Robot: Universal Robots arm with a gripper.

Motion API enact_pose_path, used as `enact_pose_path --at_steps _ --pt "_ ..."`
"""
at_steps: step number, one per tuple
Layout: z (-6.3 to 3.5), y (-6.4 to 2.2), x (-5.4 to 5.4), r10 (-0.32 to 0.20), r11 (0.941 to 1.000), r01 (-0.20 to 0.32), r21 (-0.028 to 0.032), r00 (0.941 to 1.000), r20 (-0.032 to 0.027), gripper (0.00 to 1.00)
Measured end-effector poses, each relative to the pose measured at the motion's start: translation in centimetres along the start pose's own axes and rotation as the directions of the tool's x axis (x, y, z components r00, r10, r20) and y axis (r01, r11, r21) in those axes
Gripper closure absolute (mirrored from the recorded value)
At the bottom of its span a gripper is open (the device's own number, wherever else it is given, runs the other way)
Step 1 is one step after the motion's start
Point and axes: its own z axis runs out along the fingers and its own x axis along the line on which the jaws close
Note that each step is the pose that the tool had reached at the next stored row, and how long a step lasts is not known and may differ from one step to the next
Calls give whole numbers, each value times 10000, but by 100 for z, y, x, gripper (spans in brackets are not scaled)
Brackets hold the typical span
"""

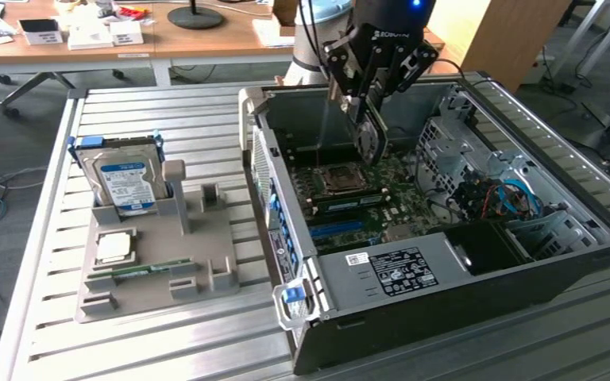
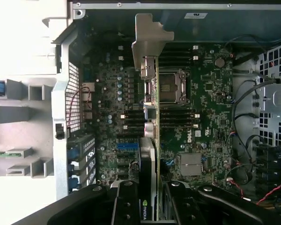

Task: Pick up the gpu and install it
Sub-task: 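Pick up the gpu and move the gpu toward the slot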

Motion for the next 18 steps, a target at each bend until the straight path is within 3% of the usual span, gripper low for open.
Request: enact_pose_path --at_steps 18 --pt "1 2 -46 1 10000 -1 -3 10000 0 73"
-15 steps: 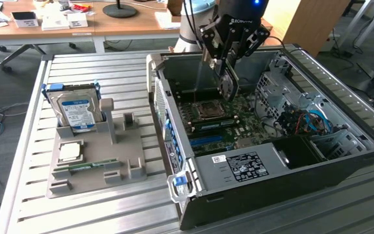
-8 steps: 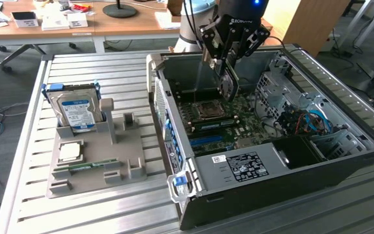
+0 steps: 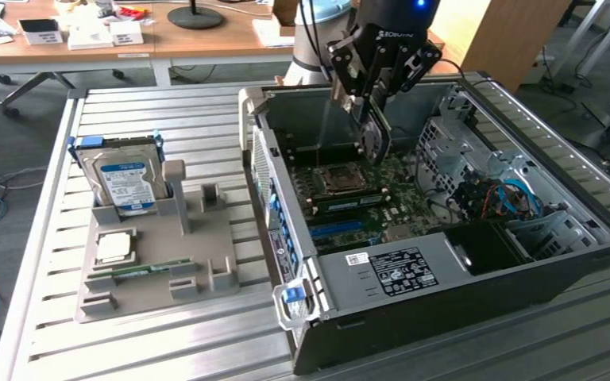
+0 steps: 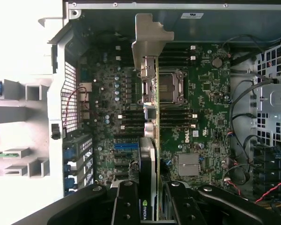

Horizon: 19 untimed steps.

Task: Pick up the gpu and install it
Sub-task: 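Pick up the gpu and move the gpu toward the slot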

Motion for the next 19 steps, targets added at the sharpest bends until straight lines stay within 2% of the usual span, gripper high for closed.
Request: enact_pose_path --at_steps 13,19 --pt "4 8 -186 0 10000 0 -14 10000 -1 73" --pt "5 8 -204 0 10000 0 -15 10000 -1 73"
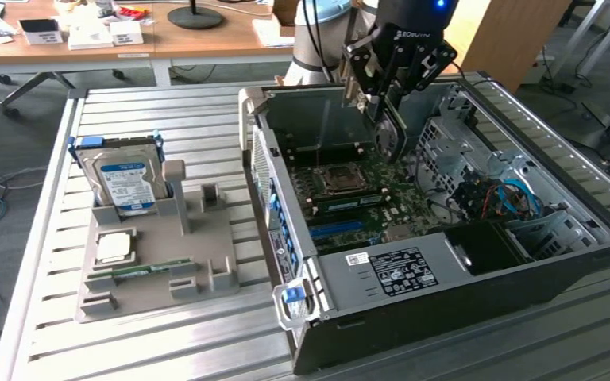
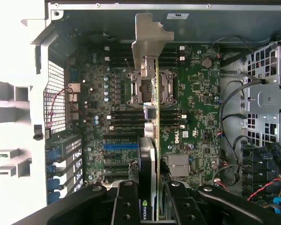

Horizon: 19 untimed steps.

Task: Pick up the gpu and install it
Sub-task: 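Pick up the gpu and move the gpu toward the slot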

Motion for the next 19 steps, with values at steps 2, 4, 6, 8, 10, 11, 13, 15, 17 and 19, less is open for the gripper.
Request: enact_pose_path --at_steps 2,4,6,8,10,11,13,15,17,19 --pt "0 0 0 0 10000 0 0 10000 0 73" --pt "0 0 0 0 10000 0 0 10000 0 73" --pt "0 0 0 0 10000 0 0 10000 0 73" --pt "0 0 -9 -3 10000 3 0 10000 -1 73" --pt "1 1 -26 0 10000 0 0 10000 -1 73" --pt "1 2 -35 0 10000 0 0 10000 0 73" --pt "1 3 -61 -1 10000 1 0 10000 -1 73" --pt "3 4 -90 0 10000 0 -1 10000 0 73" --pt "3 6 -122 0 10000 0 0 10000 0 73" --pt "4 7 -149 0 10000 0 -1 10000 0 73"
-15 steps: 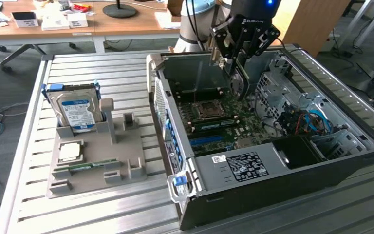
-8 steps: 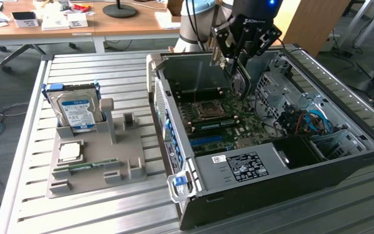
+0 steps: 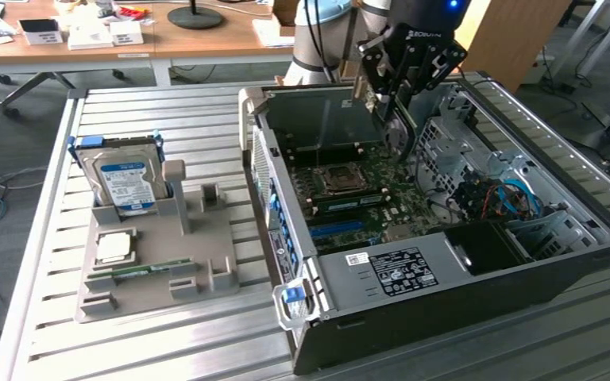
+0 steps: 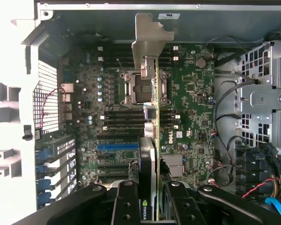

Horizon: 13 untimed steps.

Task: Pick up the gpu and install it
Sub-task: 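Pick up the gpu and move the gpu toward the slot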

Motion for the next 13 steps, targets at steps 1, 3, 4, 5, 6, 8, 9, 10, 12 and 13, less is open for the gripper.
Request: enact_pose_path --at_steps 1,3,4,5,6,8,9,10,12,13 --pt "0 1 -17 0 10000 0 0 10000 0 73" --pt "1 2 -51 1 10000 -1 1 10000 0 73" --pt "2 3 -69 0 10000 0 0 10000 0 73" --pt "2 4 -86 0 10000 0 0 10000 0 73" --pt "2 5 -102 0 10000 0 1 10000 -1 73" --pt "4 6 -135 1 10000 -1 0 10000 0 73" --pt "4 7 -157 0 10000 0 0 10000 0 73" --pt "5 8 -179 0 10000 0 0 10000 0 73" --pt "6 10 -224 0 10000 0 0 10000 0 73" --pt "6 11 -246 0 10000 0 0 10000 0 73"
